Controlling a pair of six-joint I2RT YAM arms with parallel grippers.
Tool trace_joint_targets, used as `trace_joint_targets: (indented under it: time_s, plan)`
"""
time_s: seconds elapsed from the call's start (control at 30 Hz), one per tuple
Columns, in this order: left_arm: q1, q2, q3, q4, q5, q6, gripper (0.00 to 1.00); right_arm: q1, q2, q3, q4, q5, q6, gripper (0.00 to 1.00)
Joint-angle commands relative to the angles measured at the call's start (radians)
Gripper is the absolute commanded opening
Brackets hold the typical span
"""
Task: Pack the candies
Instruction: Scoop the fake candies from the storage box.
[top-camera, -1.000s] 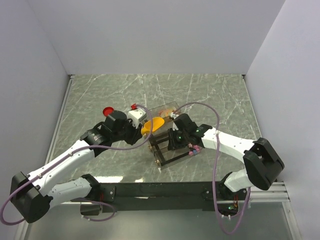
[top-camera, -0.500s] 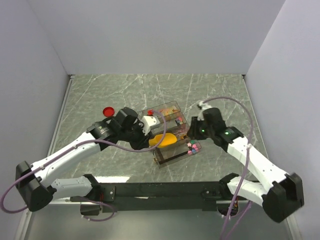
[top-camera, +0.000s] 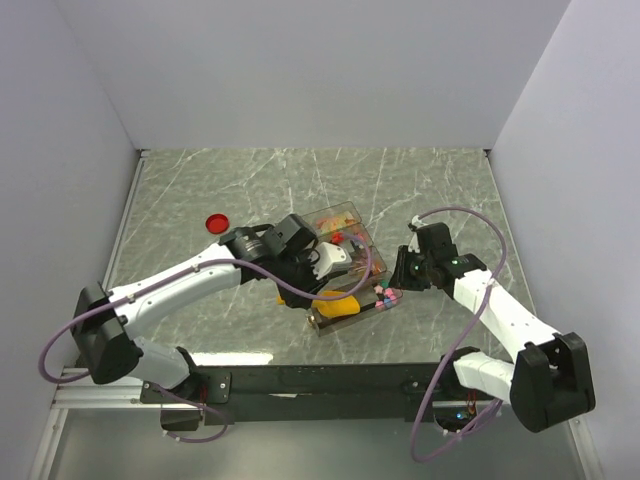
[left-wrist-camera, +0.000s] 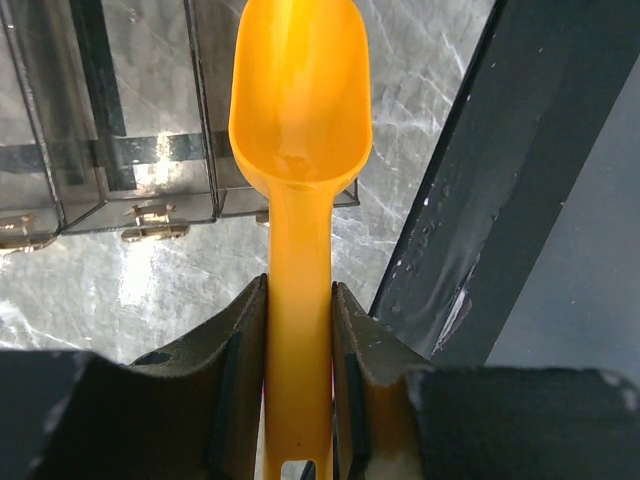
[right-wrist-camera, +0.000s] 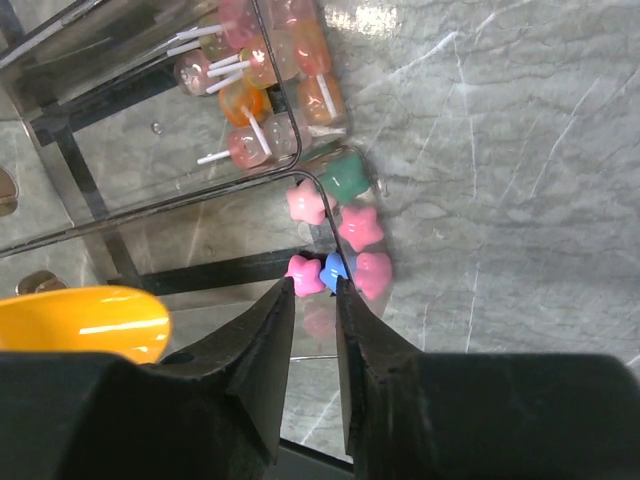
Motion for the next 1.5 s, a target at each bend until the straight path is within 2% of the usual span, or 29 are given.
trace_joint_targets:
  time_s: [0.0,0.23,0.43,0.63,1.0,1.1,1.23,1.47]
  plan:
    - [-0.005,0.038,0.063,-0.02,0.021,0.036,0.01,-0.011,0.011,0.001,0.026,-0.008,0.004,0.29]
    - [-0.01,0.15,0.134,-0.075,-0.019,0.061,0.01,-0.009,0.01,0.027,-0.018,0.045,0.001,0.29]
    - [-0.015,0.177,0.145,-0.058,-0.01,0.082,0.01,-0.004,-0.05,0.088,-0.096,0.141,-0.013,0.3]
    - [-0.015,0.194,0.128,-0.046,0.009,0.093,0.01,0.017,-0.021,0.111,-0.101,0.159,-0.001,0.31]
    - [-0.015,0.213,0.148,-0.053,0.019,0.127,0.01,0.043,0.141,0.139,-0.092,0.147,-0.03,0.31]
    - [-0.015,0.223,0.157,-0.06,0.033,0.142,0.01,0.061,0.163,0.149,-0.096,0.159,-0.036,0.24]
    - [-0.015,0.257,0.185,-0.087,0.039,0.141,0.01,0.098,0.174,0.162,-0.098,0.18,-0.045,0.0]
    - [-0.016,0.315,0.235,-0.122,0.052,0.153,0.01,0.15,0.187,0.174,-0.095,0.199,-0.046,0.0]
